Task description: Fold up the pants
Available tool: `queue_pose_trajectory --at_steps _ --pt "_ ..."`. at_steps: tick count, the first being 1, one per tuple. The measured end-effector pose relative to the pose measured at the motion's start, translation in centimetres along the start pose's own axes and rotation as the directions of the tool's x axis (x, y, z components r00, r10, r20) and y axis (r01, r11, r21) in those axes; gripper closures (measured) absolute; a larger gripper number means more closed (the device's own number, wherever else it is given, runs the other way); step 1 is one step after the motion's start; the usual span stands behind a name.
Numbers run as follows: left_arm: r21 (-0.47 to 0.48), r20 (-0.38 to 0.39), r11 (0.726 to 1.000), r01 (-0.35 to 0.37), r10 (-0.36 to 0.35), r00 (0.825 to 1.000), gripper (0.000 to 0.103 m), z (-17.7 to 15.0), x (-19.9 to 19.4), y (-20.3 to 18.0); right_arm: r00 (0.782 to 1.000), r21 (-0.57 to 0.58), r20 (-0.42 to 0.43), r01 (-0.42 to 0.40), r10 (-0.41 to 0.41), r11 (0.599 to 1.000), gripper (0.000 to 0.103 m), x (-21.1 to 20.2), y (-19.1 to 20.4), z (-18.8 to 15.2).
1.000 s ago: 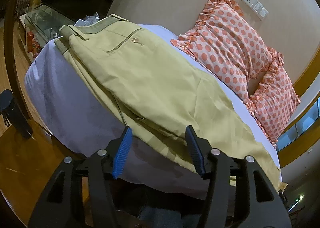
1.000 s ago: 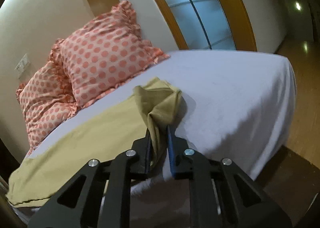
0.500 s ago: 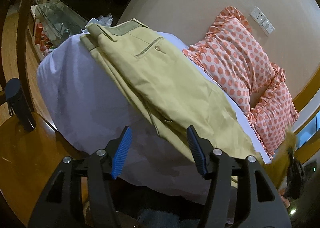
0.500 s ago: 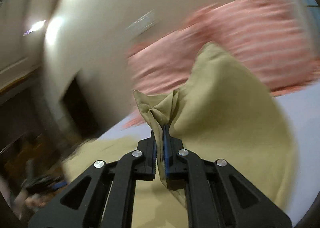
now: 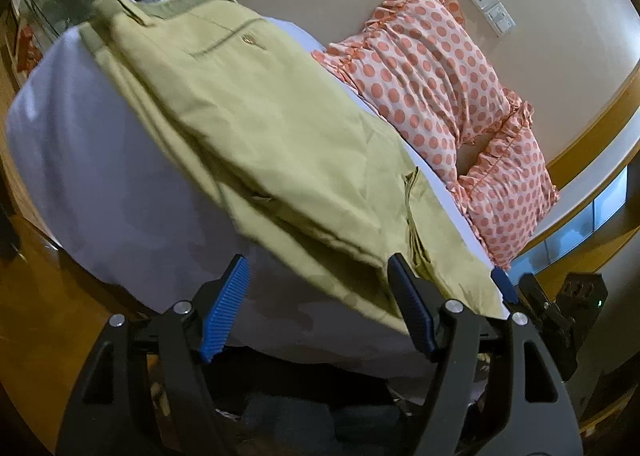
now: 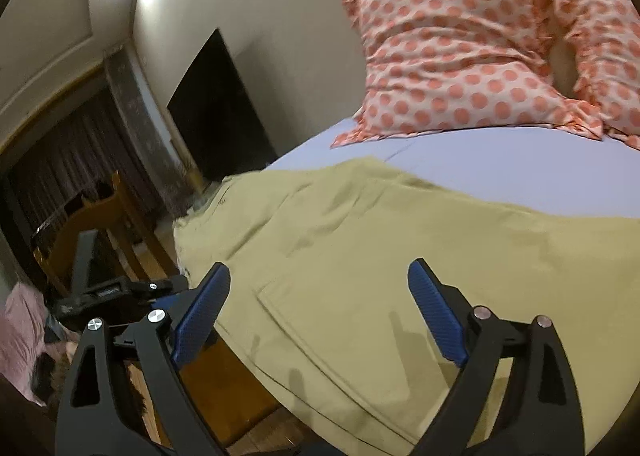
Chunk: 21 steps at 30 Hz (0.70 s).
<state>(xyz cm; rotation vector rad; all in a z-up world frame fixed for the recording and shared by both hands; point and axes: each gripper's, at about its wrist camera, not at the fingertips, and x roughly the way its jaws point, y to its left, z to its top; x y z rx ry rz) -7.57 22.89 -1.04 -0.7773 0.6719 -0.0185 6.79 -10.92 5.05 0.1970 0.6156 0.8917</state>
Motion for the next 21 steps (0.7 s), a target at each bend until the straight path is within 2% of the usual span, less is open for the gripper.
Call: queue_pose_trajectory --at_steps 6,9,11,12,14,16,18,19,21 --pt "-0.024 0.036 0.999 0.034 -0.033 0.999 0.032 1.8 -0.2 -1.4 1.0 0.03 -0.008 0.004 -0.003 1.0 0.01 0.5 -0.9 -0.4" --pt "-0.039 0.084 0.999 0.002 0.002 0.996 0.032 3.8 -0.6 -1.2 1.0 0.053 -0.001 -0.002 0.002 0.999 0.01 0.4 -1.2 -0.8" --pt "-0.089 0.111 0.995 -0.036 0.046 0.993 0.032 5.1 -0.4 0.1 1.0 0.068 0.003 -0.006 0.006 0.998 0.009 0.3 -1.5 -1.0" --pt "-0.15 0.132 0.987 -0.059 0.079 0.988 0.032 5.9 -0.4 1.5 1.0 0.073 0.005 -0.001 0.001 0.997 0.009 0.2 -1.6 -1.1" --pt "-0.225 0.168 0.974 -0.038 0.077 0.983 0.034 7.1 -0.6 3.7 1.0 0.084 0.014 0.002 -0.003 0.996 0.008 -0.2 -2.0 -1.1" --pt "-0.295 0.197 0.955 -0.012 0.073 0.978 0.043 8.6 -0.7 5.7 1.0 0.096 0.031 0.001 -0.004 0.995 0.008 -0.7 -2.4 -1.1" --pt "-0.33 0.188 0.943 -0.026 0.093 0.978 0.054 9.8 -0.4 6.6 0.999 0.112 0.045 0.002 -0.007 0.994 0.008 -1.1 -2.9 -1.1" --pt "-0.34 0.177 0.94 -0.045 0.111 0.978 0.067 10.4 0.0 7.0 0.999 0.122 0.053 -0.001 -0.005 0.993 0.008 -1.3 -3.2 -1.0" --pt "-0.344 0.148 0.932 -0.114 0.174 0.974 0.085 11.5 0.6 7.4 0.998 0.125 0.065 0.0 -0.008 0.992 0.008 -1.7 -3.5 -1.1"
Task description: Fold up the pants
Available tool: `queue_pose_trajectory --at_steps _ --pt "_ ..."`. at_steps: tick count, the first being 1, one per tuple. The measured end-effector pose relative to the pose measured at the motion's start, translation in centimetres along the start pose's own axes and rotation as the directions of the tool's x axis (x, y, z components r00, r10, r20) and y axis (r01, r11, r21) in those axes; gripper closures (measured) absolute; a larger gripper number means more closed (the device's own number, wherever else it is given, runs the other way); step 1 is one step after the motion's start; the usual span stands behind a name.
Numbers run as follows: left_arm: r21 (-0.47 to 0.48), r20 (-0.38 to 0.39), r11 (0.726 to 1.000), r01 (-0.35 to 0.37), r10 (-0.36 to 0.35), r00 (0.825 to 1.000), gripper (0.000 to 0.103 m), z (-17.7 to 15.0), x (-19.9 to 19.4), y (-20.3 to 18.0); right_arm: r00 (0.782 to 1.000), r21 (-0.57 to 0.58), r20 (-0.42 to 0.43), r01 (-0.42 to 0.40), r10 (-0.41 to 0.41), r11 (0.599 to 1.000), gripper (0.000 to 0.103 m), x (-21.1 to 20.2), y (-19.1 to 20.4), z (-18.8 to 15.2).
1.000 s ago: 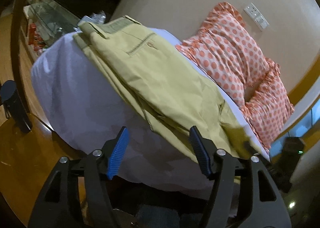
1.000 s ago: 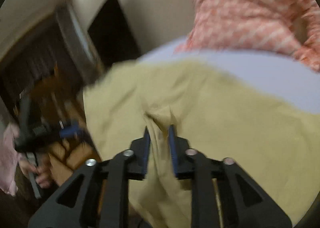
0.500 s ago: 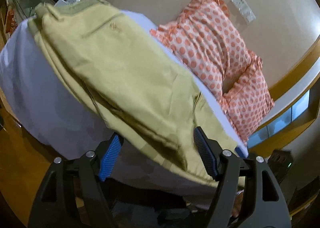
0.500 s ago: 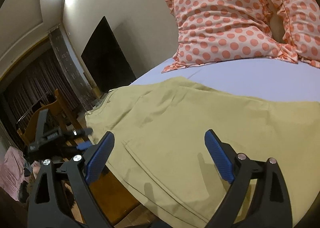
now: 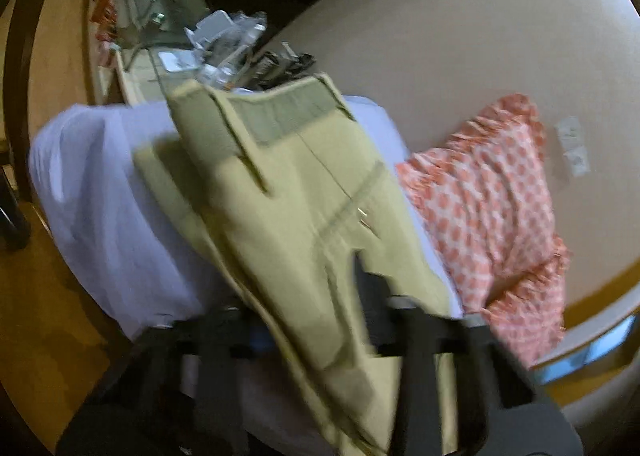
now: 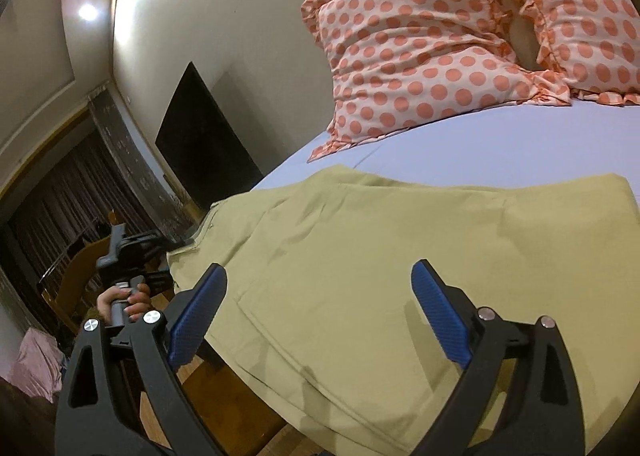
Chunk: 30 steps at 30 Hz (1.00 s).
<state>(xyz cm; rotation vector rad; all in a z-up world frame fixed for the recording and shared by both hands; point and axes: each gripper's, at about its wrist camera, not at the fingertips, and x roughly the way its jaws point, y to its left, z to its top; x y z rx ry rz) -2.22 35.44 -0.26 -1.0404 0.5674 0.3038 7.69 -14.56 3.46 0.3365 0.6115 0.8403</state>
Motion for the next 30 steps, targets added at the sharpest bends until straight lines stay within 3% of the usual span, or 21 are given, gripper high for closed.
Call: queue_pose_trajectory --at_steps 2,4,6,7,9,12,13,15,17,19,21,23,25,27,30 --pt "0.046 -0.02 0.997 -0.057 0.058 0.998 0.089 0.6 0.4 -1.2 1.0 -0.002 0.018 0.011 -0.011 1.0 0.008 -0.8 -0.4 0.0" --pt "0.197 0.024 0.969 -0.15 0.148 0.989 0.091 0.3 -0.4 -4.9 0.998 0.007 0.047 0.031 -0.031 1.0 0.008 -2.1 -1.2 0.2" --pt "0.35 0.093 0.914 -0.203 0.182 0.979 0.091 -0.7 -1.6 -9.8 0.994 0.035 0.089 0.066 -0.069 0.997 0.007 -4.0 -2.6 0.5" --pt "0.407 0.112 0.891 -0.201 0.169 0.979 0.092 -1.2 -2.0 -11.8 0.99 0.05 0.109 0.083 -0.088 0.995 0.007 -4.9 -3.3 0.6" --pt "0.546 0.146 0.817 -0.188 0.128 0.981 0.092 -3.5 -2.8 -17.2 0.978 0.084 0.153 0.131 -0.143 0.988 0.007 -7.2 -4.9 1.0" --pt "0.778 0.157 0.615 -0.131 0.012 0.988 0.092 -10.5 -3.4 -25.7 0.952 0.144 0.219 0.183 -0.212 0.972 0.007 -10.6 -7.1 1.4" --pt "0.853 0.107 0.518 -0.067 -0.047 0.993 0.091 -14.2 -3.4 -28.4 0.943 0.17 0.237 0.194 -0.231 0.966 0.007 -11.8 -7.9 1.5" --pt "0.93 -0.025 0.362 0.061 -0.102 0.994 0.09 -21.1 -2.5 -31.3 0.926 0.227 0.266 0.21 -0.268 0.951 0.007 -13.8 -9.2 1.5" --pt "0.964 -0.108 0.233 0.125 -0.088 0.99 0.089 -26.9 -1.0 -32.1 0.916 0.28 0.282 0.206 -0.285 0.938 0.007 -15.5 -10.5 1.5" --pt "0.982 -0.174 0.068 0.176 -0.039 0.984 0.089 -33.5 1.1 -31.3 0.92 0.336 0.279 0.175 -0.275 0.925 0.007 -16.5 -11.7 1.2" --pt "0.97 -0.24 -0.017 0.241 0.027 0.97 0.089 -37.7 2.9 -29.7 0.945 0.388 0.228 0.132 -0.234 0.912 0.007 -16.3 -12.9 1.0" --pt "0.968 -0.242 -0.051 0.245 0.057 0.969 0.087 -39.5 3.8 -28.4 0.964 0.4 0.153 0.141 -0.218 0.905 0.007 -15.1 -13.6 1.0" --pt "0.974 -0.201 -0.097 0.203 0.024 0.979 0.079 -39.8 2.9 -27.6 0.974 0.391 0.078 0.165 -0.211 0.906 0.009 -13.4 -13.8 1.1" --pt "0.967 -0.239 -0.085 0.239 0.012 0.971 0.07 -38.9 1.5 -27.2 0.981 0.38 0.016 0.172 -0.192 0.909 0.018 -11.8 -13.9 1.2" --pt "0.942 -0.335 -0.009 0.335 -0.025 0.942 0.052 -35.9 -1.3 -26.9 0.976 0.354 -0.068 0.218 -0.207 0.91 0.026 -9.6 -14.4 1.5"
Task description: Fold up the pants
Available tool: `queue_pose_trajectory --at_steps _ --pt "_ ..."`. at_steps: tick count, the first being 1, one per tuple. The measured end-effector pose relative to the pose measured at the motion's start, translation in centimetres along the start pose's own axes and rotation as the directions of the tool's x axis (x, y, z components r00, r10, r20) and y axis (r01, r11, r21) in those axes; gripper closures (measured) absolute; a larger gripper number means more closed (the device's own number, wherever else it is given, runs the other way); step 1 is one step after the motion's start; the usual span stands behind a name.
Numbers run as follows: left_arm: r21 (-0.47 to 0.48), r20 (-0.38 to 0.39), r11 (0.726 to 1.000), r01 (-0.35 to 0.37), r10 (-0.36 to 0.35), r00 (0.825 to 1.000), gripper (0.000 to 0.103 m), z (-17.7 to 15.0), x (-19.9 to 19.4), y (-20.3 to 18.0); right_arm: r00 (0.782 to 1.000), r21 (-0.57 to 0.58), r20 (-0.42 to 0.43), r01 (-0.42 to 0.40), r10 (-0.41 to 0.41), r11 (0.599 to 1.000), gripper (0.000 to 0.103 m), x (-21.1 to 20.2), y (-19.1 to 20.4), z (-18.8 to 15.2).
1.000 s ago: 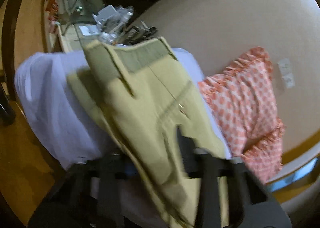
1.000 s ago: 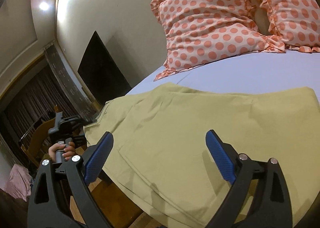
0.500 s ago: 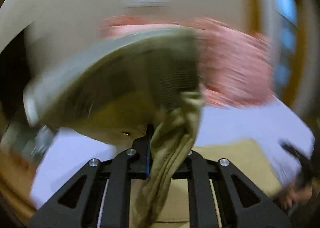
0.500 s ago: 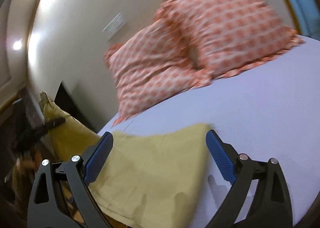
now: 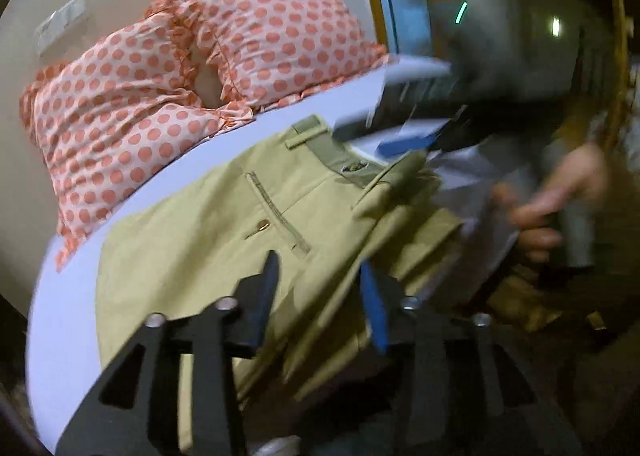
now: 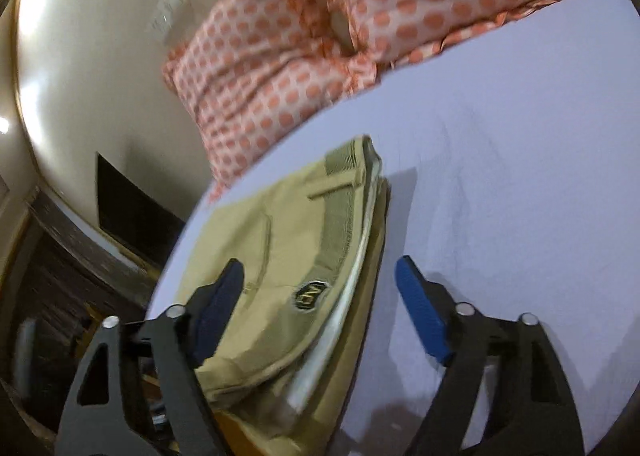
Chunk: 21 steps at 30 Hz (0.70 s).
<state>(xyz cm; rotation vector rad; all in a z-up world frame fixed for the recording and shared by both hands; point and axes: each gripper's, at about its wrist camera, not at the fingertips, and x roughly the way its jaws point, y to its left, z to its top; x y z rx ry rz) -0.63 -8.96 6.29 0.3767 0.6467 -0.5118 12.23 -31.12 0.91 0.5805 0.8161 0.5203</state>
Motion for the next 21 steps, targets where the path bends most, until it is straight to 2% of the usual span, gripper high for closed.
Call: queue_pose_trajectory --at_steps 1,3,4,6,8,9,12,14,15,16,17,18,19,21 --pt "-0.054 0.027 0.998 0.024 -0.023 0.999 0.044 -0.2 -1.4 1.4 0.999 -0.012 -0.024 0.022 -0.022 1.0 0.032 0.7 0.0 0.0" --pt "-0.189 0.055 0.982 0.017 -0.007 0.998 0.036 -0.4 -2.8 5.1 0.998 -0.057 -0.032 0.054 -0.056 0.997 0.038 1.5 0.4 -0.1" --pt "-0.299 0.053 0.954 -0.017 0.034 0.998 0.035 -0.9 -3.1 8.8 0.998 -0.064 -0.043 0.05 -0.053 0.997 0.048 1.8 0.5 -0.1" --pt "-0.482 -0.022 0.87 -0.1 0.103 0.994 0.035 -2.4 -1.9 15.3 0.997 -0.078 -0.056 0.05 -0.055 0.996 0.048 2.4 0.7 0.0" --pt "-0.582 -0.091 0.806 -0.107 0.066 0.994 0.036 -3.8 0.1 19.5 0.996 -0.104 -0.069 0.053 -0.06 0.993 0.048 2.7 1.0 0.1" --pt "-0.625 -0.12 0.776 -0.08 0.005 0.993 0.036 -4.6 1.6 21.3 0.996 -0.099 -0.073 0.042 -0.05 0.994 0.048 2.7 0.8 0.1" --pt "-0.658 -0.157 0.753 -0.01 -0.124 0.98 0.036 -5.4 4.4 22.8 0.997 -0.098 -0.073 0.007 -0.015 0.995 0.048 2.7 0.5 0.2" --pt "-0.637 -0.153 0.771 0.024 -0.158 0.976 0.032 -5.2 5.2 22.2 0.997 -0.114 -0.077 -0.017 0.008 0.993 0.05 2.9 0.6 0.3" --pt "-0.635 -0.153 0.771 0.049 -0.188 0.97 0.028 -4.9 5.6 22.1 0.994 -0.116 -0.105 -0.054 0.042 0.992 0.058 3.2 0.5 0.3" --pt "-0.639 -0.143 0.767 0.067 -0.204 0.968 0.029 -4.9 5.9 22.0 0.987 -0.096 -0.138 -0.09 0.076 0.991 0.071 3.5 0.2 0.4" --pt "-0.641 -0.136 0.764 0.08 -0.214 0.967 0.029 -5.0 5.8 21.8 0.98 -0.07 -0.161 -0.126 0.113 0.99 0.075 3.7 -0.1 0.5" --pt "-0.641 -0.129 0.762 0.09 -0.222 0.966 0.039 -5.1 5.8 21.6 0.962 0.0 -0.192 -0.197 0.193 0.98 0.082 4.0 -0.9 0.6" --pt "-0.638 -0.133 0.765 0.089 -0.224 0.965 0.063 -5.0 5.6 21.5 0.946 0.053 -0.207 -0.242 0.248 0.969 0.085 4.3 -1.4 0.7" --pt "-0.644 -0.133 0.758 0.098 -0.238 0.962 0.087 -4.8 5.8 21.8 0.925 0.119 -0.227 -0.284 0.305 0.951 0.086 4.7 -1.9 1.0"
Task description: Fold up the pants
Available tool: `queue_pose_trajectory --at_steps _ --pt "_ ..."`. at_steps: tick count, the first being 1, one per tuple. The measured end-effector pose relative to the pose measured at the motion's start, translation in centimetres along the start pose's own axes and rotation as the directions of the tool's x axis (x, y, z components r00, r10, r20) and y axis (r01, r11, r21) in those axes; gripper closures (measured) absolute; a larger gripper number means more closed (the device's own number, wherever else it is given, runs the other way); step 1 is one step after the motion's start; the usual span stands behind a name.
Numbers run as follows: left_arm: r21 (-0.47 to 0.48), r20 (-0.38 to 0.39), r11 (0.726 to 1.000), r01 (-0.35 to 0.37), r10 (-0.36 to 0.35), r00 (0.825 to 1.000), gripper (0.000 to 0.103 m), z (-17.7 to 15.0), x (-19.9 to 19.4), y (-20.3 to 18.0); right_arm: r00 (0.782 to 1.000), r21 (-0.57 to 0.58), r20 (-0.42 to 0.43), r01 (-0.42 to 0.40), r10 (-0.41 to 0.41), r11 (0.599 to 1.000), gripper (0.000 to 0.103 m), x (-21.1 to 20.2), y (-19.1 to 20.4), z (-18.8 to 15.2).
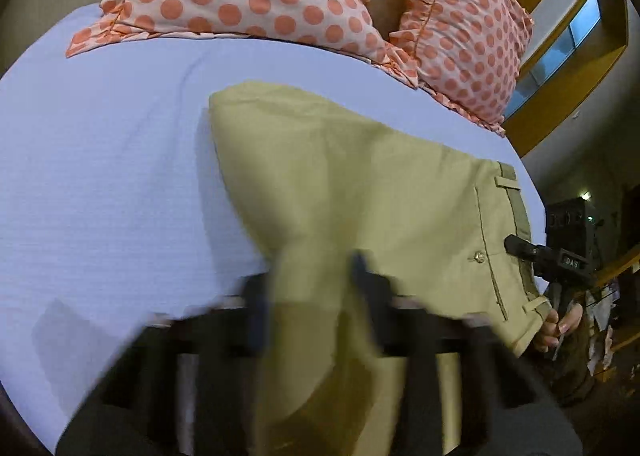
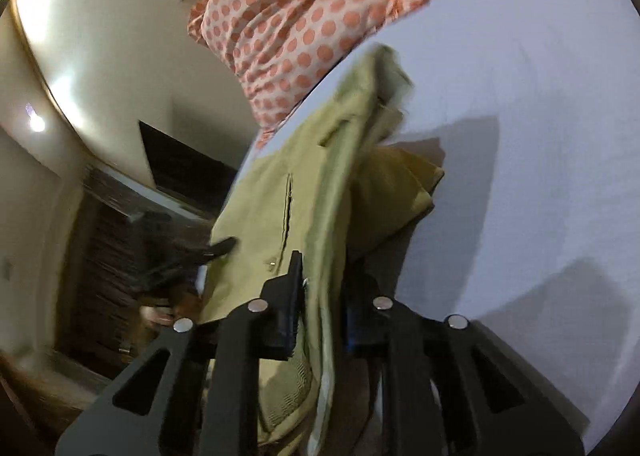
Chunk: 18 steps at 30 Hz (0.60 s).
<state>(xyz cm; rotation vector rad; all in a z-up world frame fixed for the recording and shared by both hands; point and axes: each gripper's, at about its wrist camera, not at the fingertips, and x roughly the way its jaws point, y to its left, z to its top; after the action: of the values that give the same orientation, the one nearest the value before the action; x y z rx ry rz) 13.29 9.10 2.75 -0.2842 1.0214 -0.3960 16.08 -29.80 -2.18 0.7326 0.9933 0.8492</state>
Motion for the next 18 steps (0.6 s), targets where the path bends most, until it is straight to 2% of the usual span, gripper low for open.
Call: queue_pose_trajectory --at_steps 1,3,6,9,11,12,14,15,16,17,18 --pt "-0.008 -0.001 1.0 0.017 -0.017 1.0 0.091 0.3 -0.3 0.0 1.0 0.015 -0.004 -0.02 0.02 1.0 0.087 0.0 0.0 0.3" --pt "0.019 0.006 1.0 -0.005 0.005 1.0 0.095 1.2 -0.5 -0.8 0.998 0.011 0.007 -0.056 0.056 0.998 0.087 -0.2 0.9 1.4" --pt "0.083 0.063 0.995 -0.054 0.049 0.997 0.096 3.7 -0.8 -3.0 0.997 -0.075 0.056 -0.054 0.058 0.996 0.088 -0.9 3.9 4.5" --pt "0.113 0.172 0.987 -0.116 0.096 0.98 0.096 7.8 -0.3 -4.8 0.992 -0.139 0.122 -0.001 0.018 0.99 0.088 -1.6 5.8 8.3" --pt "0.084 0.193 0.985 -0.152 0.133 0.972 0.095 10.4 1.4 -5.0 0.984 -0.125 0.169 0.07 -0.048 0.99 0.088 -1.5 5.4 11.0" --pt "0.073 0.19 0.979 -0.193 0.176 0.966 0.094 11.7 2.9 -5.0 0.978 -0.112 0.185 0.115 -0.093 0.987 0.087 -1.3 4.8 12.0" --pt "0.06 0.177 0.957 -0.283 0.269 0.947 0.09 12.9 5.1 -4.8 0.941 -0.09 0.195 0.3 -0.278 0.95 0.081 -0.2 2.8 13.6" --pt "0.043 0.16 0.948 -0.317 0.306 0.938 0.086 13.2 5.8 -4.4 0.886 -0.061 0.195 0.44 -0.421 0.896 0.081 0.1 1.6 13.8" --pt "0.019 0.151 0.946 -0.323 0.317 0.936 0.082 13.0 5.9 -3.8 0.847 -0.042 0.196 0.511 -0.494 0.859 0.08 -0.1 1.1 13.7" --pt "0.01 0.164 0.946 -0.325 0.319 0.933 0.081 12.5 5.4 -3.6 0.818 -0.033 0.213 0.553 -0.535 0.832 0.08 -0.8 0.8 13.2" --pt "0.01 0.185 0.939 -0.345 0.337 0.923 0.081 11.9 4.5 -3.5 0.802 -0.031 0.262 0.563 -0.537 0.826 0.074 -2.4 1.1 12.2"
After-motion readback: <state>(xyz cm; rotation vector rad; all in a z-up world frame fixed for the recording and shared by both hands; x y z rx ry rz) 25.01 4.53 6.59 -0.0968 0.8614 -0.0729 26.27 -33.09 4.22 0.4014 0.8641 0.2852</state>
